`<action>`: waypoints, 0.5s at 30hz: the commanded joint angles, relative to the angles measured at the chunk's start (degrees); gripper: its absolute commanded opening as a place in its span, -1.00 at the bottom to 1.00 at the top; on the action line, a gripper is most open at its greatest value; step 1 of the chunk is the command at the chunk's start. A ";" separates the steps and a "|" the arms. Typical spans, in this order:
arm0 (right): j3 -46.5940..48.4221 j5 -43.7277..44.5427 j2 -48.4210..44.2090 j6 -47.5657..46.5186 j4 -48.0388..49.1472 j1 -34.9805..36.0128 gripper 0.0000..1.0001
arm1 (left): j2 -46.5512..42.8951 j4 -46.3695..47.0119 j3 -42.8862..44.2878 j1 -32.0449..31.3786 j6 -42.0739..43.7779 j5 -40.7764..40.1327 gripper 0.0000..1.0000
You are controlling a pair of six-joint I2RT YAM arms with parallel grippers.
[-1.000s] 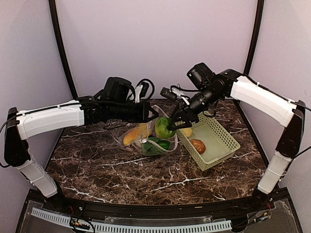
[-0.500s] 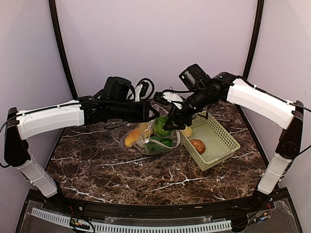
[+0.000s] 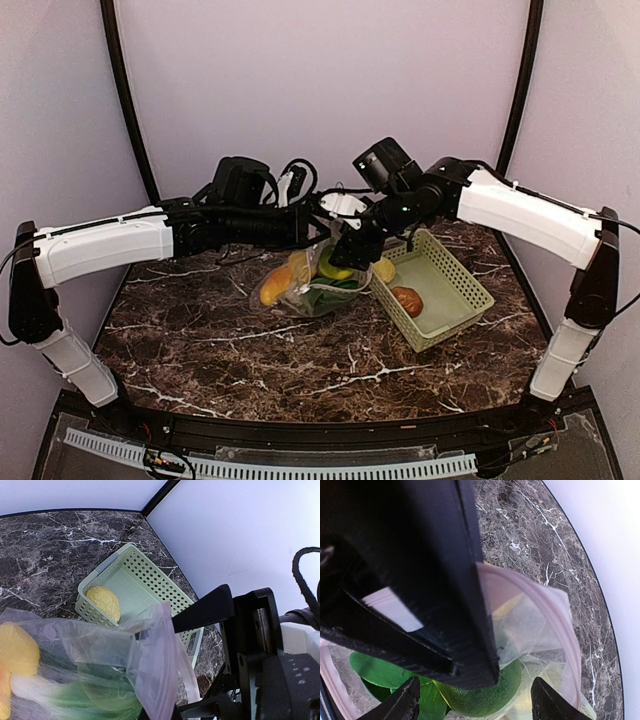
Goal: Place the food in the zip-top bag and seal the zipper
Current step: Place the fake fruit in the zipper food storage bag.
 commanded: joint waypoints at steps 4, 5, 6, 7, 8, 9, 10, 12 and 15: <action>1.48 1.07 -0.46 1.31 0.89 0.54 0.49 | -3.27 2.52 -0.45 -0.47 -0.14 0.91 -0.99; 1.57 0.40 -1.06 1.36 0.67 0.57 0.50 | -3.28 2.54 -0.56 -0.47 -0.11 0.79 -0.99; 1.70 -0.55 -1.72 1.21 0.27 0.59 0.49 | -3.25 2.56 -0.58 -0.42 0.09 0.75 -0.99; 1.75 -1.81 -2.54 0.99 -0.27 0.54 0.49 | -3.27 2.48 -0.72 -0.41 0.23 0.63 -0.99; 1.76 -3.43 -3.51 0.65 -0.83 0.58 0.50 | -3.34 1.84 -0.66 -0.40 0.99 0.54 -0.99; 1.71 -5.07 -4.72 0.17 -1.38 0.59 0.50 | -3.71 1.11 -0.34 -0.30 1.64 -0.19 -0.99; 1.50 -6.58 -6.02 -0.25 -1.79 0.59 0.50 | -3.95 -1.33 0.01 -0.25 3.21 -0.88 -0.99; 0.35 -8.25 -9.49 -1.13 -1.86 0.50 0.51 | -7.04 -6.94 1.58 0.53 6.89 -4.27 -0.98; -1.31 -8.06 -14.51 -1.69 -1.49 -0.41 0.55 | -12.46 -13.35 3.32 2.43 12.64 -15.98 -0.99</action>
